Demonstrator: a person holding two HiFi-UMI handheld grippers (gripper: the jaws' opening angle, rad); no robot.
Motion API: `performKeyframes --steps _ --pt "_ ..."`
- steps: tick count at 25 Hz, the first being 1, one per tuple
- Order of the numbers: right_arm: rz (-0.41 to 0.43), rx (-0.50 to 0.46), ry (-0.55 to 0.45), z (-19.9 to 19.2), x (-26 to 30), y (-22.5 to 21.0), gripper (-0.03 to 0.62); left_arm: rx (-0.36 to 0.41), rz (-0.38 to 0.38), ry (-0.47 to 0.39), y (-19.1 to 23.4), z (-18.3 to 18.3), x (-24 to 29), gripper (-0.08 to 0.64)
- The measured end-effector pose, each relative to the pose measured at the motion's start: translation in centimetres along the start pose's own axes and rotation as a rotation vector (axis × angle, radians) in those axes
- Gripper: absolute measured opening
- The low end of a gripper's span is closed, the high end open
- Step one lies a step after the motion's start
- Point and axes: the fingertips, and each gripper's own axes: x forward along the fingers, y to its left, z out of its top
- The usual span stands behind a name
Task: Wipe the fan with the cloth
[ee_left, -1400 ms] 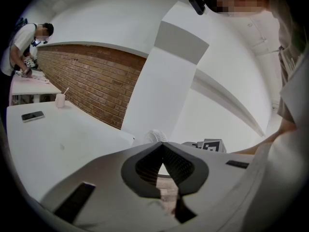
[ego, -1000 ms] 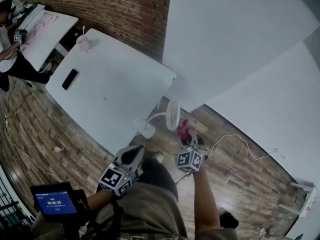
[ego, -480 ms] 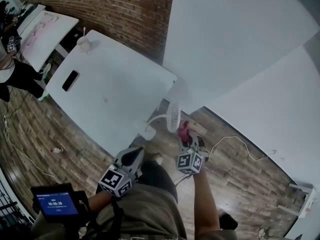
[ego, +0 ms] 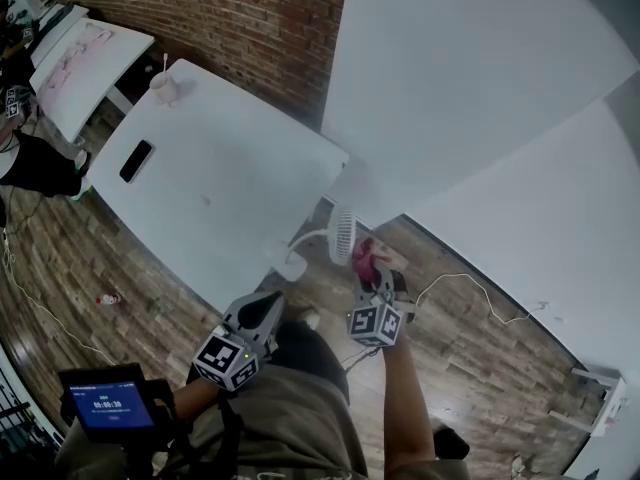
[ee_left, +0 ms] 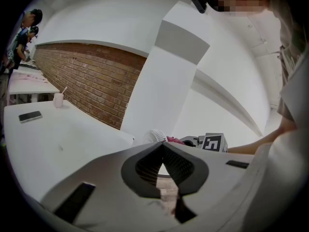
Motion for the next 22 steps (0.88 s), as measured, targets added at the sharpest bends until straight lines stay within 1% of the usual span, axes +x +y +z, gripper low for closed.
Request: performKeyframes --steps 5,11,15,22 --pt "-0.005 -0.071 -0.006 0.0 0.6 -0.6 0.089 0.0 -0.006 0.013 0.2 0.1 0.5 0.02" --pt "0.005 -0.15 0.012 0.7 1.0 -1.4 0.089 0.006 0.01 0.008 0.8 0.8 1.2 0.02" --pt "0.006 -0.178 0.008 0.8 1.2 -1.9 0.089 0.006 0.013 -0.01 0.7 1.1 1.6 0.02" --pt "0.005 -0.206 -0.009 1.4 2.1 -3.5 0.089 0.017 0.01 0.006 0.7 1.8 2.5 0.02"
